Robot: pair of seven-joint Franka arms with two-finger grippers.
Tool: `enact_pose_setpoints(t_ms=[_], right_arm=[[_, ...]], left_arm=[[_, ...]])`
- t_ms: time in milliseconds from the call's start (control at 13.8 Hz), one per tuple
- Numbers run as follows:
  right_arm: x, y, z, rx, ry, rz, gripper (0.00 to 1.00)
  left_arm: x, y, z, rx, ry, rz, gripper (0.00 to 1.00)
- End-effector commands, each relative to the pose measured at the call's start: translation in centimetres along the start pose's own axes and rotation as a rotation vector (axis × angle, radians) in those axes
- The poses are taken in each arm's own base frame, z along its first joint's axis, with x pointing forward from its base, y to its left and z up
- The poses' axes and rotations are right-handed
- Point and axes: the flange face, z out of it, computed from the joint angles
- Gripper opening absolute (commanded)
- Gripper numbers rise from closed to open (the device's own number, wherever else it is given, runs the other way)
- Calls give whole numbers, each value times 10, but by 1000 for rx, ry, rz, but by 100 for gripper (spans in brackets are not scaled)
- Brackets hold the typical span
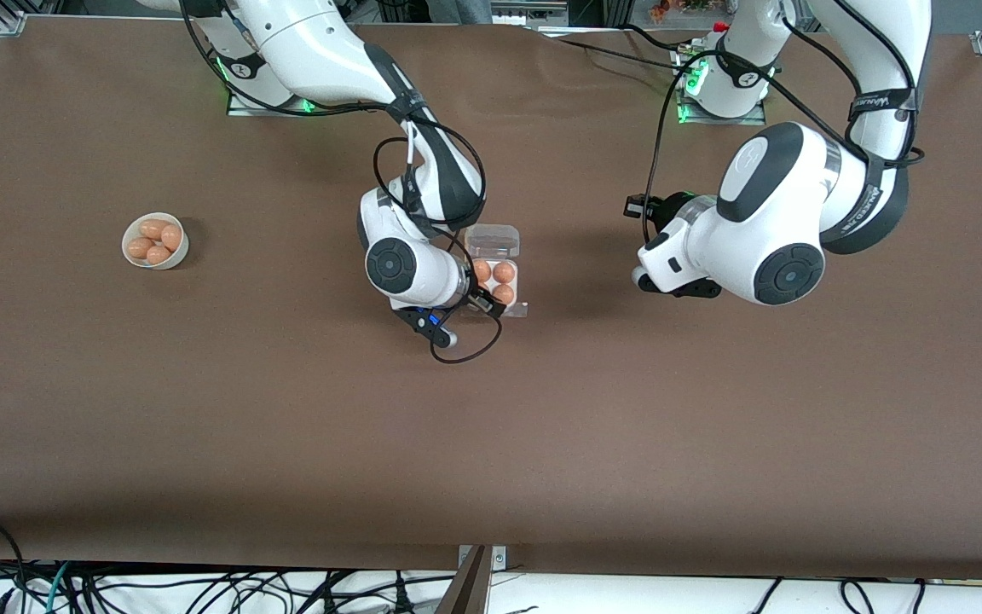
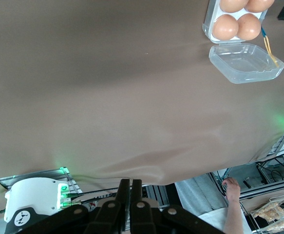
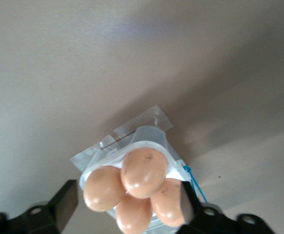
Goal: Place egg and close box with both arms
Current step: 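Lower the egg into the empty slot while the left gripper approaches, then withdraw the right gripper while the left gripper grasps the carton lid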
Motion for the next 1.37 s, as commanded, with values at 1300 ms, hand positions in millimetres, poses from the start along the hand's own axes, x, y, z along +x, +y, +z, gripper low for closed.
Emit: enact_pose_setpoints(t_ms=[1300], right_arm=[[181,129,-233,-151,175,-245,100]], left_arm=[[46,175,163,-79,-34,-130,0]])
